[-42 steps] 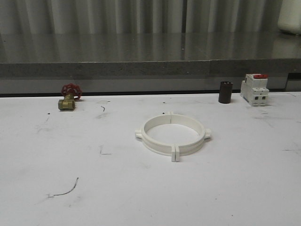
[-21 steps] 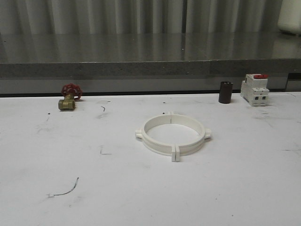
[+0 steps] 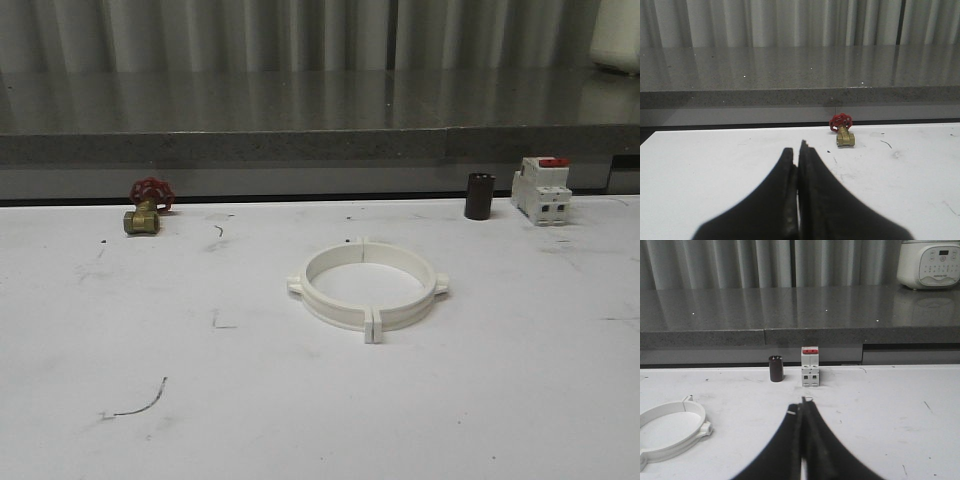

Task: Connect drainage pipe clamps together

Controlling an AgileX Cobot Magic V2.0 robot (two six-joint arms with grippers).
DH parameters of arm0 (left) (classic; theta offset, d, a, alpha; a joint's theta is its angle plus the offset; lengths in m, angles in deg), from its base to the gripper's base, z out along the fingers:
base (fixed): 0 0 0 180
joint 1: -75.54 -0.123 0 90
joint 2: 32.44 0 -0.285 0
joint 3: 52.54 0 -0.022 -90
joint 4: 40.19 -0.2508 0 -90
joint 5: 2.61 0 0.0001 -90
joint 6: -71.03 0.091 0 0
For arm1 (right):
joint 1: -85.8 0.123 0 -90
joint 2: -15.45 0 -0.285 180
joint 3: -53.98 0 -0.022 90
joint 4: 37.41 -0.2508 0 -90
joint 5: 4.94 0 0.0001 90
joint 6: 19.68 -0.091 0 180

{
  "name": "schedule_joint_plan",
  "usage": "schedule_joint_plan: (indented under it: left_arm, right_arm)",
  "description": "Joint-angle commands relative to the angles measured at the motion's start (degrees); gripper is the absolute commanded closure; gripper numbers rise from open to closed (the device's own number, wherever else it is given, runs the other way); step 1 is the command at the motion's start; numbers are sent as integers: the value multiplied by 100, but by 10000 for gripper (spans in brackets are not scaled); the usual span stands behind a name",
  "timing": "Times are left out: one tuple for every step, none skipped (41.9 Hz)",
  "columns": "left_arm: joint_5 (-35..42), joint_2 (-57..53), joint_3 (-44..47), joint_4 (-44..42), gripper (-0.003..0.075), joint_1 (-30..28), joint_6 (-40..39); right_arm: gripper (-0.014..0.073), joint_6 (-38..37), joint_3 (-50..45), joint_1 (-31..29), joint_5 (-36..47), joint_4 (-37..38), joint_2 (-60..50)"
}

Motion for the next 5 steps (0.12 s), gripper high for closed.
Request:
schedule_joint_plan:
  left_arm:
    - [500,-60,131,44,741,-8,-21]
    - [500,-60,131,44,741,-8,-21]
    - [500,-60,131,44,741,-8,-21]
    - [500,-60,131,44,741,-8,-21]
    - [500,-60,131,44,741,-8,-21]
  right_arm:
    - [713,-22,27,-12,520,65,-89]
    - [713,-22,27,-12,520,65,-89]
    - [713,-22,27,-12,520,65,-89]
    - [713,-22,27,-12,520,65,-89]
    - [713,-22,27,-12,520,65,-89]
